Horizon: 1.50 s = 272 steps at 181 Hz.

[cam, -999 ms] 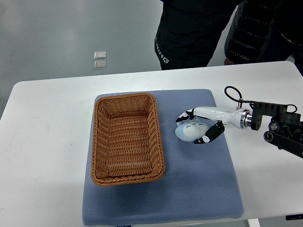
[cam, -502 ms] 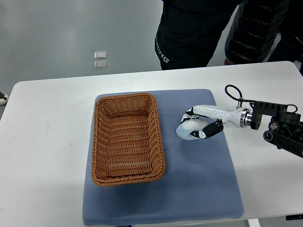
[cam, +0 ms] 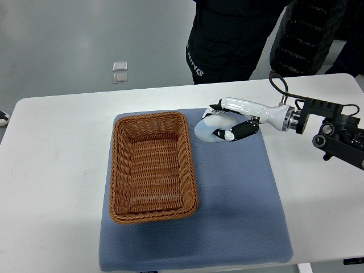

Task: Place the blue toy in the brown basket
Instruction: 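Lift the plush toy with the right hand and carry it over the basket, then open the right hand to release the toy into the basket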

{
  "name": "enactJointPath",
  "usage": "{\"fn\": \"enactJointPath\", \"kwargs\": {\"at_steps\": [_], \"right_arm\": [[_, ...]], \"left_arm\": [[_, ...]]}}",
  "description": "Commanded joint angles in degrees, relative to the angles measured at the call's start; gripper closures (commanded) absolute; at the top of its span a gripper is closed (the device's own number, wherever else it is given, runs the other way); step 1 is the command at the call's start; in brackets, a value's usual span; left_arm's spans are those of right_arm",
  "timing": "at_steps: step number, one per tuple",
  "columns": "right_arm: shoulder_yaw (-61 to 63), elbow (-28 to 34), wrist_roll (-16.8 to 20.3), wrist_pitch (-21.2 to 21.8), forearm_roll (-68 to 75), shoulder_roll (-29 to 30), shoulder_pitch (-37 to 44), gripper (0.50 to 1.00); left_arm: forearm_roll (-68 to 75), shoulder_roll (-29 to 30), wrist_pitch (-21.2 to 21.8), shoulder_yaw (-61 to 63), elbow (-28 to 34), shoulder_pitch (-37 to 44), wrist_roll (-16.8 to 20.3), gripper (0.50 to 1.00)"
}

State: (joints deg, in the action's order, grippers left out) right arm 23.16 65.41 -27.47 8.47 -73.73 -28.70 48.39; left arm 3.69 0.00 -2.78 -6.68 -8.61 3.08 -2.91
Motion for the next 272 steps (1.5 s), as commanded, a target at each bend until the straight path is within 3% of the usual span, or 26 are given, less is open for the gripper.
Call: {"fn": "enactJointPath", "kwargs": {"at_steps": [1,32,107,173,178,189,196,209,222,243,272], "right_arm": [[-0.4,0.0,0.2,0.0,0.0,3.7,1.9,1.000],[-2.4,-1.6,1.0,0.0,0.0,9.5,5.1,1.000],[-10.0,-13.3,1.4,-0.9,-0.9,21.0,9.9,1.000],[-12.6,-21.3,1.4,-5.5,-1.2,28.1,9.3,1.000],[-12.5,-21.3,1.4,-6.3,-1.1,28.1,9.1,0.936],[-12.5,-21.3,1.3,-7.2,-1.1,28.3,8.9,0.867],[-12.5,-21.3,1.3,-7.9,-1.1,28.5,8.6,0.789],[-12.5,-21.2,1.3,-8.7,-1.0,28.4,8.2,0.711],[-12.6,-21.1,1.2,-8.7,-1.0,28.3,7.9,0.705],[-12.5,-20.9,0.8,-8.7,-1.0,27.8,7.6,0.648],[-12.1,-20.9,0.7,-8.9,0.0,27.4,7.8,0.648]], "left_arm": [[0.0,0.0,0.0,0.0,0.0,0.0,0.0,0.500],[0.0,0.0,0.1,0.0,0.0,0.0,0.0,0.500],[0.0,0.0,0.1,0.0,0.0,0.0,0.0,0.500],[0.0,0.0,0.0,0.0,0.0,0.0,0.0,0.500],[0.0,0.0,0.0,0.0,0.0,0.0,0.0,0.500],[0.0,0.0,0.1,0.0,0.0,0.0,0.0,0.500],[0.0,0.0,0.0,0.0,0.0,0.0,0.0,0.500],[0.0,0.0,0.0,0.0,0.0,0.0,0.0,0.500],[0.0,0.0,0.0,0.0,0.0,0.0,0.0,0.500],[0.0,0.0,0.0,0.0,0.0,0.0,0.0,0.500],[0.0,0.0,0.0,0.0,0.0,0.0,0.0,0.500]]}}
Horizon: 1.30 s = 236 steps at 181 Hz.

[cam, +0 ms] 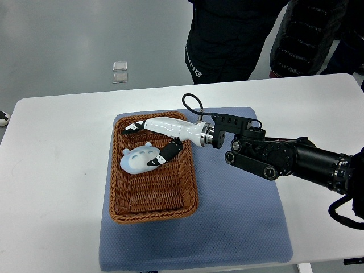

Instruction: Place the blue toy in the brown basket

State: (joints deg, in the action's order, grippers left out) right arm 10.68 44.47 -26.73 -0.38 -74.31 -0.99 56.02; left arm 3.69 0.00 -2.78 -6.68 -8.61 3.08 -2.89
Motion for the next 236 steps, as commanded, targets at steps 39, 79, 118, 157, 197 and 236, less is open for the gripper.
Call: {"fn": "enactJointPath", "kwargs": {"at_steps": [39,79,118,157,197,236], "right_arm": [[1.4,0.0,-0.2,0.2,5.6,-1.4,0.5,0.650],[7.3,0.1,0.5,6.5,14.9,-4.0,0.6,0.650],[13.7,-0.3,0.7,16.0,29.2,-8.2,0.0,0.648],[14.9,-0.9,6.0,19.1,45.6,-13.2,-3.2,0.646],[16.0,-2.5,11.9,21.0,58.6,-14.7,-7.3,0.644],[17.3,-3.8,17.9,21.5,65.5,-15.3,-9.8,0.642]], "left_arm": [[0.0,0.0,0.0,0.0,0.0,0.0,0.0,0.500],[0.0,0.0,0.1,0.0,0.0,0.0,0.0,0.500],[0.0,0.0,0.0,0.0,0.0,0.0,0.0,0.500],[0.0,0.0,0.1,0.0,0.0,0.0,0.0,0.500],[0.0,0.0,0.0,0.0,0.0,0.0,0.0,0.500],[0.0,0.0,0.1,0.0,0.0,0.0,0.0,0.500]]}}
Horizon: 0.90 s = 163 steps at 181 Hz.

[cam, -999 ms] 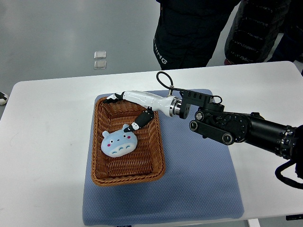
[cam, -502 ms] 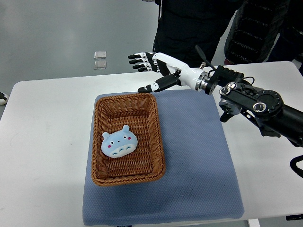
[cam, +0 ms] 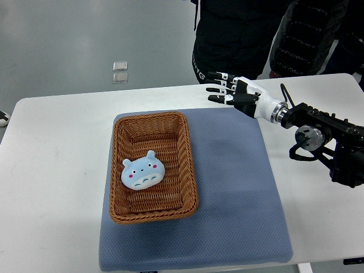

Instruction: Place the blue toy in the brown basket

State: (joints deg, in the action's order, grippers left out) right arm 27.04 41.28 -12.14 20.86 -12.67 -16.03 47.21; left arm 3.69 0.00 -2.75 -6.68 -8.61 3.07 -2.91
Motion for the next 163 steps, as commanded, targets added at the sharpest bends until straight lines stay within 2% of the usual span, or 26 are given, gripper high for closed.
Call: {"fn": "enactJointPath", "kwargs": {"at_steps": [1,17,36,61,93,105,163], "right_arm": [[0.9,-0.6,3.3,0.2,3.9,-0.2,-1.0,0.642],[1.0,-0.6,4.3,0.3,7.2,-0.3,-1.2,0.640],[1.0,-0.6,5.5,0.3,9.6,-0.3,-1.2,0.611],[1.0,-1.0,8.2,0.3,12.4,-0.2,-1.2,0.607],[1.2,-2.2,8.1,0.2,12.9,-0.1,-1.3,0.607],[1.2,-2.8,7.6,0.1,12.9,-0.1,-1.3,0.585],[0.0,-3.6,7.7,0.1,11.7,-0.1,-1.4,0.585]], "left_arm": [[0.0,0.0,0.0,0.0,0.0,0.0,0.0,0.500],[0.0,0.0,-0.1,0.0,0.0,0.0,0.0,0.500],[0.0,0.0,-0.1,0.0,0.0,0.0,0.0,0.500],[0.0,0.0,0.0,0.0,0.0,0.0,0.0,0.500],[0.0,0.0,0.0,0.0,0.0,0.0,0.0,0.500],[0.0,0.0,-0.1,0.0,0.0,0.0,0.0,0.500],[0.0,0.0,-0.1,0.0,0.0,0.0,0.0,0.500]]}}
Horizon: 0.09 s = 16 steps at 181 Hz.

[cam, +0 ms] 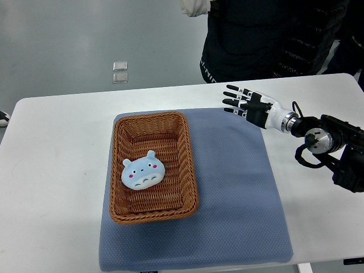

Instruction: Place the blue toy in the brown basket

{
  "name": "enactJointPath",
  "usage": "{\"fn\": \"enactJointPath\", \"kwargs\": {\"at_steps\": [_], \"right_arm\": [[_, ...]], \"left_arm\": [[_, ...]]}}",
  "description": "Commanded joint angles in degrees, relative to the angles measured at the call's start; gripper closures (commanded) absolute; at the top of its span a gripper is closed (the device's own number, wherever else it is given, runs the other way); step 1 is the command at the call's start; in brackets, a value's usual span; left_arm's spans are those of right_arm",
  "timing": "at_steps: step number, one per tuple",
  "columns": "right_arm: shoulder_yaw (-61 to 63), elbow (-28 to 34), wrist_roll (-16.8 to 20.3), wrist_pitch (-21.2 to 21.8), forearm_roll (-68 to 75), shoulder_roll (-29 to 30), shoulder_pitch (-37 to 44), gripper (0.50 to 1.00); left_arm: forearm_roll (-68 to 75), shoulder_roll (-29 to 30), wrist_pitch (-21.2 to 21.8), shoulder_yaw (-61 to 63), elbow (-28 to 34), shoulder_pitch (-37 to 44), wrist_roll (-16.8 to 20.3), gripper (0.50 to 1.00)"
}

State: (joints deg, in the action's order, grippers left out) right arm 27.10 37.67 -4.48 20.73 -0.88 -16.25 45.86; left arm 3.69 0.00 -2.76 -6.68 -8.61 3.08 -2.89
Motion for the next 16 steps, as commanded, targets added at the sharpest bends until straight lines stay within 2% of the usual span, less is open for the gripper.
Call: {"fn": "enactJointPath", "kwargs": {"at_steps": [1,16], "right_arm": [[0.0,0.0,0.0,0.2,-0.1,0.1,-0.1,0.585],[0.4,0.0,-0.1,0.2,0.0,0.3,-0.2,0.585]], "left_arm": [[0.0,0.0,0.0,0.0,0.0,0.0,0.0,0.500],[0.0,0.0,0.0,0.0,0.0,0.0,0.0,0.500]]}}
